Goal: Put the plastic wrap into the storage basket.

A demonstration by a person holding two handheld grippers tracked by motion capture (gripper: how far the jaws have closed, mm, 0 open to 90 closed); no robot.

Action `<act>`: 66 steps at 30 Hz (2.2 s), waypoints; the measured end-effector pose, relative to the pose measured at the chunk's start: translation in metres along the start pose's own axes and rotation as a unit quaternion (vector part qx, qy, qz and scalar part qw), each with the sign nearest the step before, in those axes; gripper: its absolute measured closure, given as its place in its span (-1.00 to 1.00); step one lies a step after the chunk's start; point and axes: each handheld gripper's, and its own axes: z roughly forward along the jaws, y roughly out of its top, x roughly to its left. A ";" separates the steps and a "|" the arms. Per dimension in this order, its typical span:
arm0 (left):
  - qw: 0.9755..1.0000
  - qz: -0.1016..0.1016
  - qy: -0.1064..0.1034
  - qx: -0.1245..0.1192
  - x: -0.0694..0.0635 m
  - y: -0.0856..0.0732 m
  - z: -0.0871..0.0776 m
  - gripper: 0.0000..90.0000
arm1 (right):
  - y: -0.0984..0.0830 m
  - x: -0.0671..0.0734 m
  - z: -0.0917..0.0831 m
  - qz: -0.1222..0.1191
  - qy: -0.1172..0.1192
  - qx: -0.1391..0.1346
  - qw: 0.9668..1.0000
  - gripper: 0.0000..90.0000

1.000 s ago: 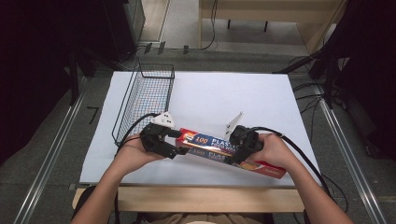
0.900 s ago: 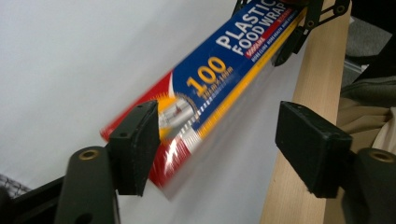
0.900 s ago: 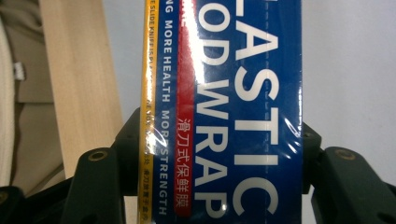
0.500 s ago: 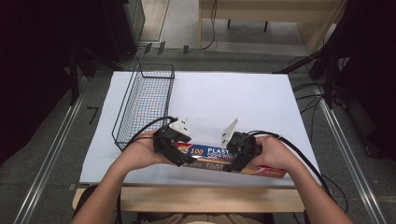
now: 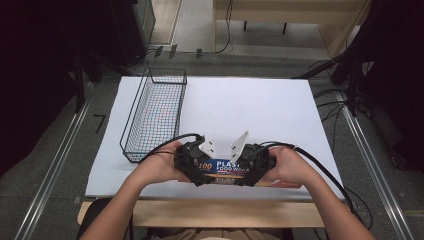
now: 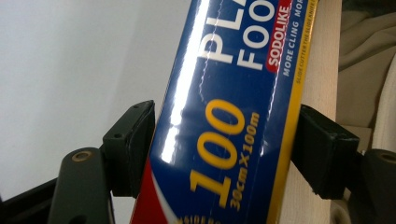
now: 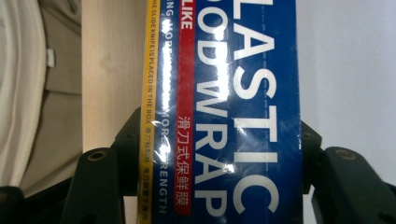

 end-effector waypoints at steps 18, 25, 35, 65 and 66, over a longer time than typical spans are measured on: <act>1.000 0.022 -0.007 0.007 -0.006 0.002 0.015 -0.25 | 0.003 0.004 0.006 -0.020 -0.005 -0.014 1.000 -0.08; 0.999 0.013 -0.032 0.018 -0.007 -0.001 0.022 -0.14 | 0.001 0.005 0.013 -0.033 0.003 -0.004 0.999 -0.08; 1.000 0.014 -0.018 0.017 -0.012 0.001 0.019 -0.10 | -0.003 0.004 0.014 -0.037 0.008 -0.009 0.999 -0.10; 1.000 -0.025 0.006 0.006 0.000 -0.010 0.004 -0.10 | -0.038 -0.020 -0.016 0.018 -0.043 -0.094 0.994 -0.59; 1.000 -0.026 0.009 0.008 0.001 -0.011 0.003 -0.10 | -0.040 -0.021 -0.018 0.020 -0.049 -0.096 0.994 -0.59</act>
